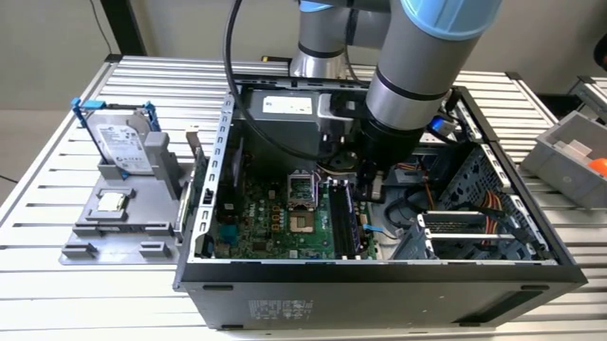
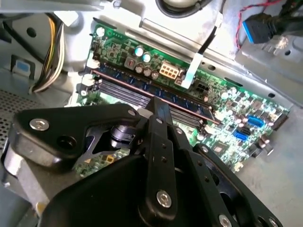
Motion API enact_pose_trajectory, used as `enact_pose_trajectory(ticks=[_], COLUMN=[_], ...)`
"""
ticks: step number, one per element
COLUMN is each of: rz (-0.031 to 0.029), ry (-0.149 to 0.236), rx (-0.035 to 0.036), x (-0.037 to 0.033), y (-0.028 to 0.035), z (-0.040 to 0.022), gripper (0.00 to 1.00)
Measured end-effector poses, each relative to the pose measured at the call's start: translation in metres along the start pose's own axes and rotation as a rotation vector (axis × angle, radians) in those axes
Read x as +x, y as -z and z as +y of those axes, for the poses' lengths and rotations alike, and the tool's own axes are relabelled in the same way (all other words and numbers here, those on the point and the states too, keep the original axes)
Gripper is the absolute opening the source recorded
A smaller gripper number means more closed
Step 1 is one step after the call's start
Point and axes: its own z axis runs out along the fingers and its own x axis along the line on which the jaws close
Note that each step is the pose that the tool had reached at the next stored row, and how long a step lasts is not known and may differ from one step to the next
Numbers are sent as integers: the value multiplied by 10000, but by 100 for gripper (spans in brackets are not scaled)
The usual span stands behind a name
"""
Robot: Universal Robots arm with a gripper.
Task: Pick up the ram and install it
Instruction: 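Press down the ram until it locks into place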
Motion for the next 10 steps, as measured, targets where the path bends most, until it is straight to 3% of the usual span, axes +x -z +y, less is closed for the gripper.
enact_pose_trajectory(ticks=[10], rz=[-29], ry=[1176], rx=[-66], x=[0], y=[-2], z=[-1], gripper=[0])
